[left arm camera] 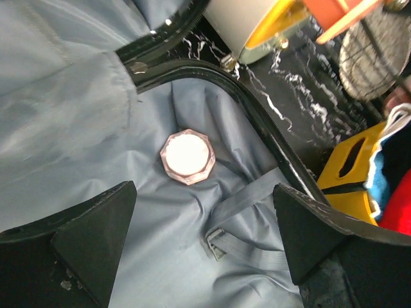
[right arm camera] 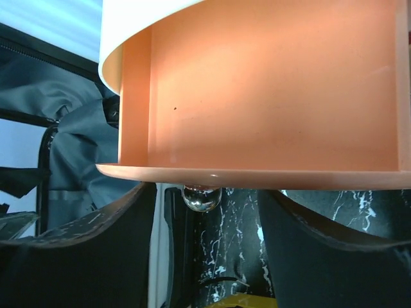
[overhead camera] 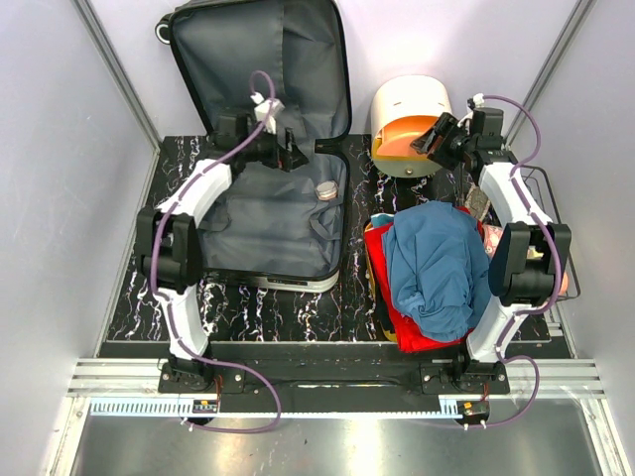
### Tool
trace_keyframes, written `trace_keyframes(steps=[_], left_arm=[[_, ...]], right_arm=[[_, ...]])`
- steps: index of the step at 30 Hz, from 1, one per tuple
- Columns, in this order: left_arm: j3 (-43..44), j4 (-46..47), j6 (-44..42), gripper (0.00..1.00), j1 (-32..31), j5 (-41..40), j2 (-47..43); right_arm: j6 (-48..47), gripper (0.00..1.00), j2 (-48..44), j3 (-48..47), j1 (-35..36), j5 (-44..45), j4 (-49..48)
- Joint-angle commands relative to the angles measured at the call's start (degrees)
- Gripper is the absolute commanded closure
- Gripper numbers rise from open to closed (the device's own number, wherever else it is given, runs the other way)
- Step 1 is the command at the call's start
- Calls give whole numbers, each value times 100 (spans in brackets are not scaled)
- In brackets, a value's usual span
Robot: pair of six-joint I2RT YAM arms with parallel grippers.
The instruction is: Open, take out, and arrange the luggage
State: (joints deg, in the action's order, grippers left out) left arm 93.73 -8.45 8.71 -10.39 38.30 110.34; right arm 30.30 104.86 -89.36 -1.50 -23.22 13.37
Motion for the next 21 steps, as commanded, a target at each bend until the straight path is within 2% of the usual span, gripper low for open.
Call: trace_keyframes(steps=[1, 6, 13, 17, 21], left_arm=[[724, -630, -1326, 8, -375, -358, 714], [1453, -1167, -2241, 9, -692, -456, 1419], [1534, -1317, -3023, 10, -1061, -850, 1797], [1315, -1317, -3918, 26, -1386, -1314, 1789], [1235, -1055, -4395, 34, -1597, -1878, 1920]], right_arm=[[-621, 22, -492, -248, 18, -95, -54], [-1360, 14, -782, -196, 18, -174, -36], [-2107, 12, -1125, -222, 18, -51, -36], [-2292, 11, -1213, -196, 9, 11, -27], [-2283, 11, -1240, -187, 9, -33, -27]])
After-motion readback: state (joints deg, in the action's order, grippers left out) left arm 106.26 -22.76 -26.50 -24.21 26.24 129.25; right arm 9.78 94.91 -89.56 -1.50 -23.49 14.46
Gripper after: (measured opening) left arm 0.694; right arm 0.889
